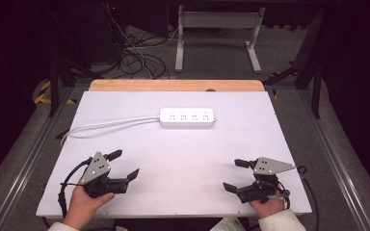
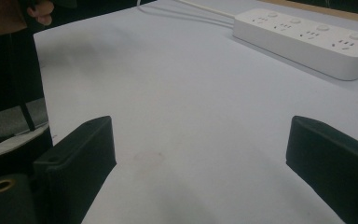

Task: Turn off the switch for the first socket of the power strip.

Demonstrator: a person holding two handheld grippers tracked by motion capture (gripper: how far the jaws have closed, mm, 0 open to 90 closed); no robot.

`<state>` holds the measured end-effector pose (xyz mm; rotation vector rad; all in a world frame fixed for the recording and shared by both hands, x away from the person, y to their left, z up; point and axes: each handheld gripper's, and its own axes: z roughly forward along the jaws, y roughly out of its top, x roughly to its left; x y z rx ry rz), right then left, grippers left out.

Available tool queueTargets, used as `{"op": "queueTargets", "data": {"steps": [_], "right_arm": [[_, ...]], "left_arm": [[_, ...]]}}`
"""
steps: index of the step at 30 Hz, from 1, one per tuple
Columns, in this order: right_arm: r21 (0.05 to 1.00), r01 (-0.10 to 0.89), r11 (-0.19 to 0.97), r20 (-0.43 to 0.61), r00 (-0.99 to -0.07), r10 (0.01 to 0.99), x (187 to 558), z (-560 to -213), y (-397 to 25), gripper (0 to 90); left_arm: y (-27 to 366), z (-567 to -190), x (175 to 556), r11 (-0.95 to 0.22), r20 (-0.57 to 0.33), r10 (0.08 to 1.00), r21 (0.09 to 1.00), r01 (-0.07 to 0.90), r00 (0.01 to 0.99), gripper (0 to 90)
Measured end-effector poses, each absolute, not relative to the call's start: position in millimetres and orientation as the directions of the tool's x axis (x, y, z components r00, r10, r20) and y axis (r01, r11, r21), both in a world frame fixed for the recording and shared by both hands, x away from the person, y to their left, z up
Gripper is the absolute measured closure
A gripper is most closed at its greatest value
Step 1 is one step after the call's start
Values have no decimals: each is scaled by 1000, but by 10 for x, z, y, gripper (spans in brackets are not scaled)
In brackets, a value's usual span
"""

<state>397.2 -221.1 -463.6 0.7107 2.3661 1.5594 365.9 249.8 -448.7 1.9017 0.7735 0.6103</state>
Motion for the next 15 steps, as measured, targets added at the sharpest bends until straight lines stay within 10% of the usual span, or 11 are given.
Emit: {"op": "queueTargets", "data": {"steps": [15], "right_arm": [[913, 259, 314, 70, -860, 505, 3970, -4636, -2225, 71]], "left_arm": [[2577, -4768, 3651, -301, -17, 746, 884, 359, 666, 165]]}}
